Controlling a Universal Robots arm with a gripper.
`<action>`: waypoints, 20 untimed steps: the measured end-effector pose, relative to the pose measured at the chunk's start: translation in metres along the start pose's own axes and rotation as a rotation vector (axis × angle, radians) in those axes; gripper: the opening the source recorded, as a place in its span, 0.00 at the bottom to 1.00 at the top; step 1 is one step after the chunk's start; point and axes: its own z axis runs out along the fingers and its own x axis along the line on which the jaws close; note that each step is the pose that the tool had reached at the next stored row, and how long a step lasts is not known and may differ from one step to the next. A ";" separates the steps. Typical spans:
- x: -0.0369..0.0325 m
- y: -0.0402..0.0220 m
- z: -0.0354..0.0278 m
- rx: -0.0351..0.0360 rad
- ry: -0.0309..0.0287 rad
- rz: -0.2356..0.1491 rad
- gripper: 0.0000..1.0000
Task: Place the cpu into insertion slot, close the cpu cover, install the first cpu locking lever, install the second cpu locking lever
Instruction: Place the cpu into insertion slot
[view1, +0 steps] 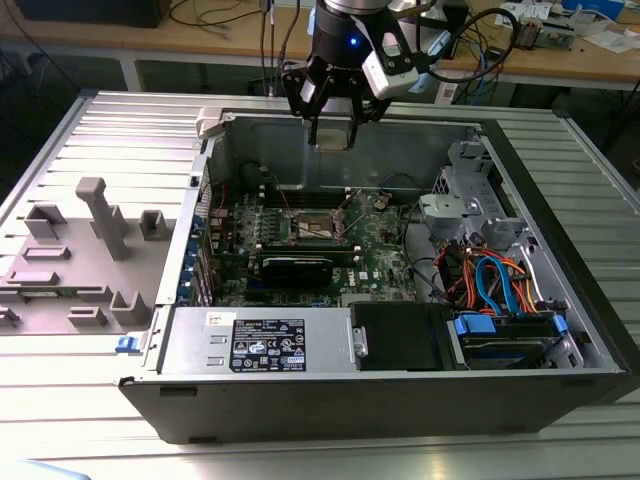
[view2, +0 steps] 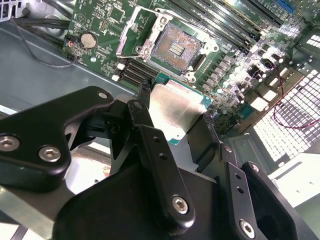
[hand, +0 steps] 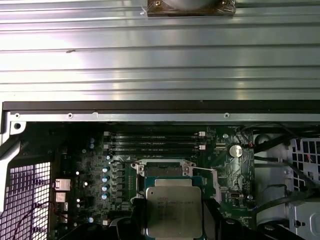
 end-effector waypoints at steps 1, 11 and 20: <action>0.0000 0.0000 0.0000 0.0000 0.0000 0.000 0.54; -0.0001 -0.0003 0.0043 0.0001 0.0001 0.000 0.54; -0.0001 -0.0003 0.0043 0.0005 0.0000 0.000 0.54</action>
